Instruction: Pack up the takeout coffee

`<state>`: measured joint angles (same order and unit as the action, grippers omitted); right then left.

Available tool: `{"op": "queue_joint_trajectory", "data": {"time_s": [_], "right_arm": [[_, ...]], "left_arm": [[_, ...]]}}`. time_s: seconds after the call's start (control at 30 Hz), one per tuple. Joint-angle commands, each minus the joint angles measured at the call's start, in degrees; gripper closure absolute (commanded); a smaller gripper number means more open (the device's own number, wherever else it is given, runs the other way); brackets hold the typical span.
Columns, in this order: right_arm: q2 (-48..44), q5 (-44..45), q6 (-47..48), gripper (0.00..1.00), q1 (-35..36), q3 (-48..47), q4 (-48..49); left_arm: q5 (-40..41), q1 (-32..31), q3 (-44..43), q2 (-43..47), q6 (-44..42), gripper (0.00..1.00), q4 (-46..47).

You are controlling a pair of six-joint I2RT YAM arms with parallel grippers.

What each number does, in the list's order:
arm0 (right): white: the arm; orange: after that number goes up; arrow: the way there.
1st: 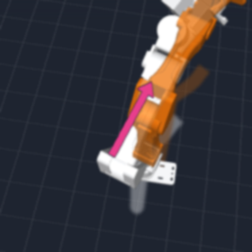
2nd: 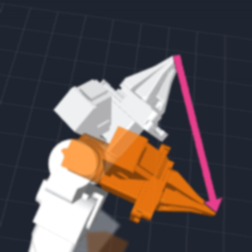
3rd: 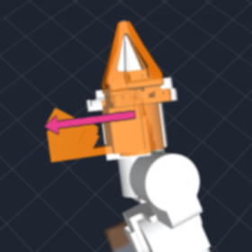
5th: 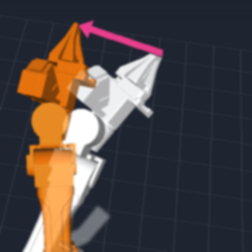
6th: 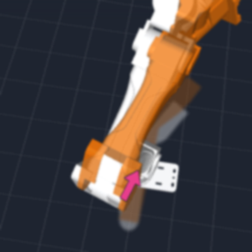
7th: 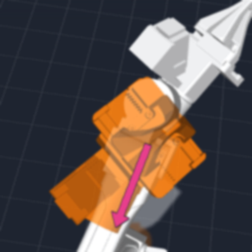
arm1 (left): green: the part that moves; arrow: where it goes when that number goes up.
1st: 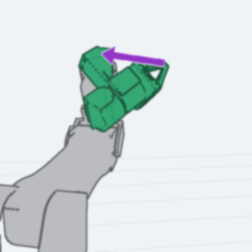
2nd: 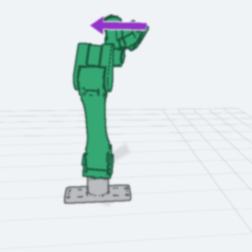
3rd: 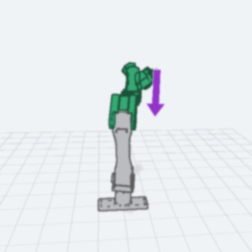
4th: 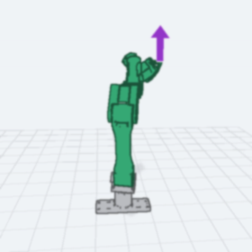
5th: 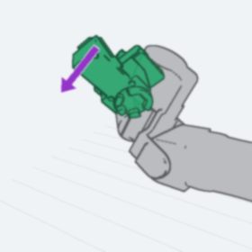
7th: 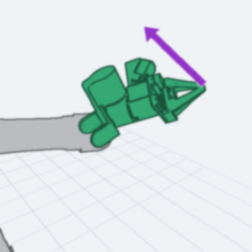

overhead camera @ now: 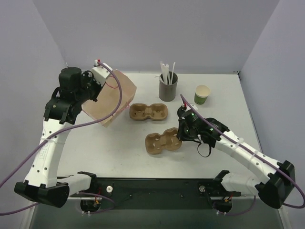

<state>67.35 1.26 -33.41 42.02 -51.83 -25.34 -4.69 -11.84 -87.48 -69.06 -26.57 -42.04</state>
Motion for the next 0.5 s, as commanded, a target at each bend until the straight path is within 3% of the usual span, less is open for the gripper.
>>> {"op": "queue_joint_trajectory", "data": {"time_s": [0.0,0.23,0.47], "right_arm": [[-6.78,1.29,2.73,0.92,-0.27,-6.06,-8.13],[-8.03,-3.08,3.70,0.90,-0.80,-5.75,-11.84],[-0.74,-8.54,0.98,0.88,-3.07,0.94,-4.10]], "left_arm": [[-7.77,-1.87,1.00,1.99,-7.27,1.00,2.58],[-13.06,-5.21,3.81,4.10,-8.59,1.00,1.44],[-16.74,-7.15,4.51,4.72,-8.77,1.00,0.47]]}}
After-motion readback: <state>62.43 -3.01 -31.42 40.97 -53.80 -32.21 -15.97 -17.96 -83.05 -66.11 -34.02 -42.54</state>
